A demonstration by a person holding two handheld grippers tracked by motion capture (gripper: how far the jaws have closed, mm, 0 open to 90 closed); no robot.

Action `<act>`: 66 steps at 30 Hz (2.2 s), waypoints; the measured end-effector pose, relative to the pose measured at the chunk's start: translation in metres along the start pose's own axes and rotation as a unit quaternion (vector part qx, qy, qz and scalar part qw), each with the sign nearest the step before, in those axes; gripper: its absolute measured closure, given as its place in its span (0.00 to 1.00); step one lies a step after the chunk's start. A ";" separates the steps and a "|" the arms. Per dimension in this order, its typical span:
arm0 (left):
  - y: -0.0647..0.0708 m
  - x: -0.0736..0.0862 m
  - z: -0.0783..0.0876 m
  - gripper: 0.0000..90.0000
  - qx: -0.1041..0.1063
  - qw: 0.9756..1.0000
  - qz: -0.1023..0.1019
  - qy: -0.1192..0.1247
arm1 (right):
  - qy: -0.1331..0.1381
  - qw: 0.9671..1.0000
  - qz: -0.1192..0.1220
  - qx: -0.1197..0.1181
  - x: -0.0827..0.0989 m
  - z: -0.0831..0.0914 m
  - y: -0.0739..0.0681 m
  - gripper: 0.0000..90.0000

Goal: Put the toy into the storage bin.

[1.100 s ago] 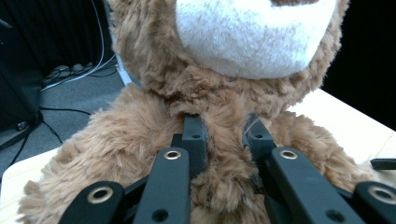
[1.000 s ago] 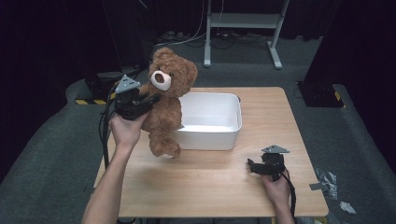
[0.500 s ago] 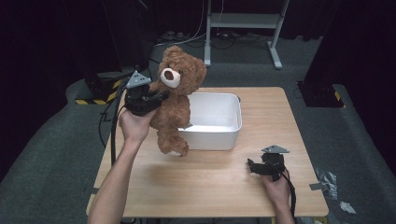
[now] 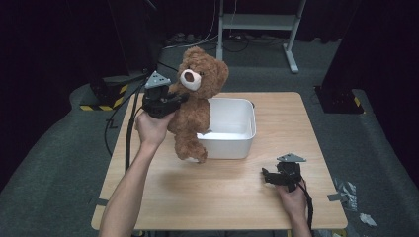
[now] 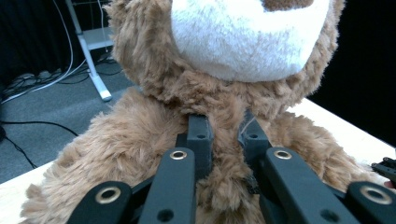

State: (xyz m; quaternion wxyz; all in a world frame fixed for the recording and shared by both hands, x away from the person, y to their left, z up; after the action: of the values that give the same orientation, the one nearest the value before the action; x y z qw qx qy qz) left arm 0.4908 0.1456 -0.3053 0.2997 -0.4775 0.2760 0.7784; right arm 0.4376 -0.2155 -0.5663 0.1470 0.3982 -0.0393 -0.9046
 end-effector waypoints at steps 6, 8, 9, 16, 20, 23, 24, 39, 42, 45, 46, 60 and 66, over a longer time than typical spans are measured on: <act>0.001 -0.004 -0.006 0.88 0.005 1.000 0.001 0.001 | 0.000 1.000 0.000 0.000 0.000 0.000 0.000 0.15; 0.002 -0.006 -0.007 0.88 0.007 1.000 0.004 0.003 | 0.000 1.000 0.000 0.000 0.000 0.000 0.000 0.15; 0.003 -0.007 -0.008 0.88 0.008 1.000 0.003 0.002 | 0.000 1.000 0.000 0.000 0.000 0.000 0.000 0.15; 0.003 -0.012 -0.014 0.88 0.007 1.000 0.005 0.007 | 0.000 1.000 0.001 0.000 0.000 0.000 0.000 0.15; 0.006 -0.013 -0.020 0.88 0.013 1.000 0.007 0.009 | -0.001 1.000 -0.001 -0.002 0.000 0.000 0.000 0.15; 0.008 -0.013 -0.024 0.88 0.016 1.000 0.007 0.008 | -0.001 1.000 -0.001 -0.002 0.000 0.001 -0.001 0.15; 0.008 -0.014 -0.025 0.88 0.016 1.000 0.007 0.006 | -0.001 1.000 0.000 -0.002 0.000 0.001 -0.001 0.15; 0.020 -0.023 -0.052 0.88 0.034 0.999 -0.002 0.001 | -0.002 1.000 0.000 -0.003 0.000 0.001 -0.001 0.15; 0.021 -0.024 -0.056 0.88 0.037 0.999 -0.003 0.001 | -0.002 1.000 0.000 -0.003 0.000 0.001 -0.001 0.15; 0.021 -0.025 -0.061 0.88 0.038 0.999 0.000 0.001 | -0.002 1.000 0.000 -0.003 0.000 0.001 -0.001 0.15; 0.020 -0.025 -0.061 0.88 0.038 0.999 0.000 -0.002 | -0.003 1.000 0.000 -0.003 0.000 0.001 -0.001 0.15; 0.018 -0.024 -0.082 0.89 0.045 0.999 0.016 0.002 | 0.000 1.000 -0.001 -0.001 0.000 0.000 0.000 0.15; 0.016 -0.019 -0.094 0.90 0.047 0.999 0.020 -0.011 | -0.001 1.000 -0.001 -0.001 0.000 0.000 0.000 0.15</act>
State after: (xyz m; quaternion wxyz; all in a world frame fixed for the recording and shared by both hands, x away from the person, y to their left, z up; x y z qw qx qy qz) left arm 0.5405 0.0640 -0.3220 0.3091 -0.4491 0.3181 0.7756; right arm 0.4372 -0.2150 -0.5660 0.1462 0.3973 -0.0377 -0.9052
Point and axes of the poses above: each handheld gripper's, and its own axes: z roughly backward along the jaws, x roughly out of its underside, y roughly to its right, the point moved 6 cm from there along -z, roughly forward along the jaws, and after that the axes turned 14 degrees about x, right-handed, at the moved point
